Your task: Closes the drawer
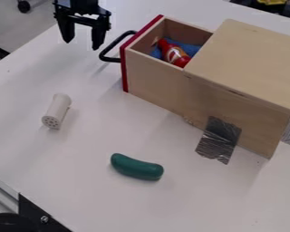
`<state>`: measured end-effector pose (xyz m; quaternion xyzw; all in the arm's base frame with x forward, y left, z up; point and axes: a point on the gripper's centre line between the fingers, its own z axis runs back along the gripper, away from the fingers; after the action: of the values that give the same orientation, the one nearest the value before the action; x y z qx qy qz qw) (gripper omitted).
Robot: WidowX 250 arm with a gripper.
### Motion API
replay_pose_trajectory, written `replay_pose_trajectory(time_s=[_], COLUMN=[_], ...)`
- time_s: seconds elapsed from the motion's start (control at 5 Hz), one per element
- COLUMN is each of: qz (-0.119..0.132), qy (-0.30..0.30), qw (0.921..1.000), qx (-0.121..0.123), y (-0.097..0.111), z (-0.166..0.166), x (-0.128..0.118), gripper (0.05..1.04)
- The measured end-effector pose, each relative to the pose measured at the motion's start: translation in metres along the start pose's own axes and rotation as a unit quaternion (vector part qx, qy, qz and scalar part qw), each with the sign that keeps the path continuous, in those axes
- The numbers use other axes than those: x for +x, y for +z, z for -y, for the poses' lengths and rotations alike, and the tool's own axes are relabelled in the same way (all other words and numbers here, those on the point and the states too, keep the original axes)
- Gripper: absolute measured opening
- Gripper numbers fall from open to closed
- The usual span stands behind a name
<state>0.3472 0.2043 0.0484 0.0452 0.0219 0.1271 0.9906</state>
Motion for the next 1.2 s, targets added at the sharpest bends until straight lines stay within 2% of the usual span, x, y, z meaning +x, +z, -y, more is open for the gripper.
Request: replay_pose_trajectory(time_s=[0.6, 1.2], qz=[0.018, 0.018], qy=[-0.025, -0.055], qw=[0.9995, 0.9983], qx=[-0.005, -0.009], y=[0.002, -0.005], z=[-0.001, 0.026], x=[0.031, 0.035], gripper=[0.999, 0.999])
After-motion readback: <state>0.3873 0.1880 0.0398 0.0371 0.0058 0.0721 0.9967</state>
